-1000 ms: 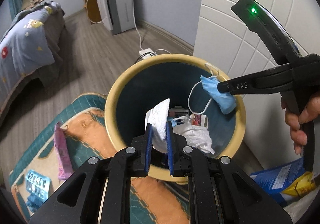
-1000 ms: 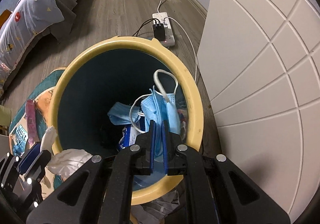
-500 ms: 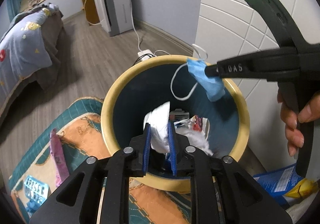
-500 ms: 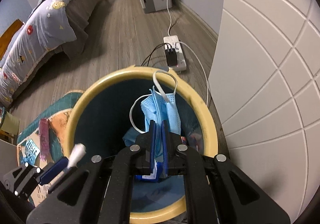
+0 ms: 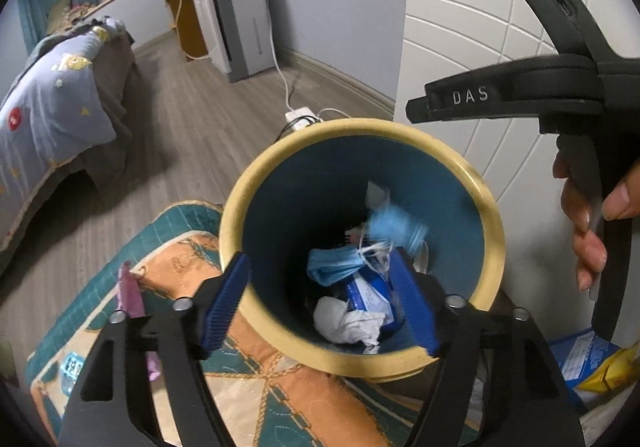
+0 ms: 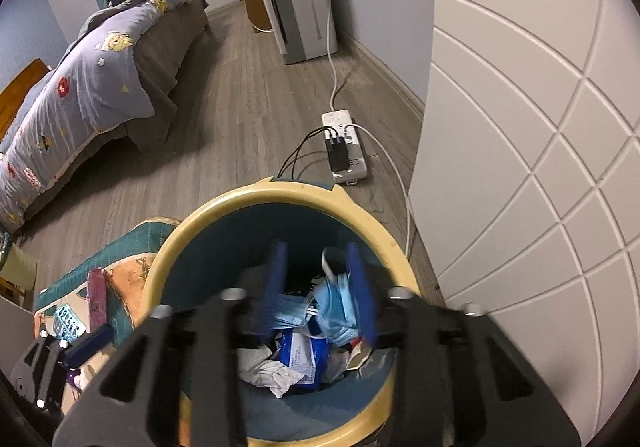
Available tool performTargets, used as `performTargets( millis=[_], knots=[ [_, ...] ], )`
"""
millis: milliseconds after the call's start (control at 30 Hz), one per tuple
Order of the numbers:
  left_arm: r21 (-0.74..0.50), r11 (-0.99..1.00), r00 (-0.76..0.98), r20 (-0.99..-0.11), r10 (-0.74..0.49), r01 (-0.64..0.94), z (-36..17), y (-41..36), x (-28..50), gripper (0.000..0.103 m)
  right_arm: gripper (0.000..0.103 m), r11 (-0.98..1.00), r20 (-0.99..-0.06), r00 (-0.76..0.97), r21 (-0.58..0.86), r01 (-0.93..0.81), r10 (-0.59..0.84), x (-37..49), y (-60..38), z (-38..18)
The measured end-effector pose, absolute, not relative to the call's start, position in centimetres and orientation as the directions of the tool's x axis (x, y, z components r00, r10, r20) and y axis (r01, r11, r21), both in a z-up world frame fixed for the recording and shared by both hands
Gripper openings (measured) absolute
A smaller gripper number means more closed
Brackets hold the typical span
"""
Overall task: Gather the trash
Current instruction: 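Open both tools to drop the tissue and mask into the bin, then move both tools back over the mat toward the wrapper and blister pack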
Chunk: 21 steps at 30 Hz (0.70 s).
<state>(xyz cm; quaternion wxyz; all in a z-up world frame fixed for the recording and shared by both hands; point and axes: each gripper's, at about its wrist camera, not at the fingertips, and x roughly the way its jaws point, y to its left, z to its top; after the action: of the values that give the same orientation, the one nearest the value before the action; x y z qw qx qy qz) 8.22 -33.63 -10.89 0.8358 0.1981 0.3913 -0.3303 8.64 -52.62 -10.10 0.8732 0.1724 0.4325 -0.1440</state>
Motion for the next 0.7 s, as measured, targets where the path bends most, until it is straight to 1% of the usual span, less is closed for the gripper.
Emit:
performTargets(
  millis=[33,67,100,133,200,267,300,500,700],
  knots=[
    [0.073,0.706,0.480,-0.782,-0.397,0.704,-10.7,-33.5,8.2,0.081,0.047,0.899,-0.805,0.584,0.173,0.403,-0.107,8.6,-52.6,-10.0],
    [0.079,0.712,0.490,-0.778,-0.393,0.698,-10.5,-33.2,8.2,0.086,0.054,0.897,-0.806,0.582,0.171,0.406,-0.109,8.5,-52.5,-9.9],
    [0.085,0.716,0.498,-0.775,-0.389,0.693,-10.3,-33.0,8.1,0.089,0.060,0.897,-0.807,0.580,0.170,0.408,-0.111,8.5,-52.3,-9.9],
    [0.094,0.721,0.509,-0.769,-0.386,0.687,-10.1,-32.8,8.1,0.092,0.064,0.897,-0.807,0.579,0.169,0.410,-0.113,8.5,-52.2,-9.8],
    [0.091,0.724,0.513,-0.766,-0.388,0.684,-9.8,-32.3,8.0,0.094,0.084,0.896,-0.808,0.579,0.171,0.409,-0.110,8.5,-51.9,-9.5],
    [0.096,0.731,0.527,-0.756,-0.388,0.675,-9.3,-31.5,7.9,0.095,0.094,0.897,-0.806,0.582,0.174,0.406,-0.107,8.4,-51.7,-9.1],
    [0.101,0.734,0.534,-0.752,-0.386,0.672,-9.0,-31.3,7.8,0.096,0.097,0.898,-0.803,0.588,0.181,0.401,-0.100,8.4,-51.6,-8.9],
    [0.107,0.750,0.564,-0.730,-0.386,0.653,-7.6,-28.8,7.5,0.097,0.097,0.895,-0.783,0.618,0.224,0.386,-0.071,8.4,-50.4,-7.5],
    [0.086,0.777,0.577,-0.721,-0.382,0.623,-6.6,-26.3,7.4,0.097,0.097,0.916,-0.784,0.618,0.196,0.350,-0.068,8.9,-47.8,-6.7]
  ],
)
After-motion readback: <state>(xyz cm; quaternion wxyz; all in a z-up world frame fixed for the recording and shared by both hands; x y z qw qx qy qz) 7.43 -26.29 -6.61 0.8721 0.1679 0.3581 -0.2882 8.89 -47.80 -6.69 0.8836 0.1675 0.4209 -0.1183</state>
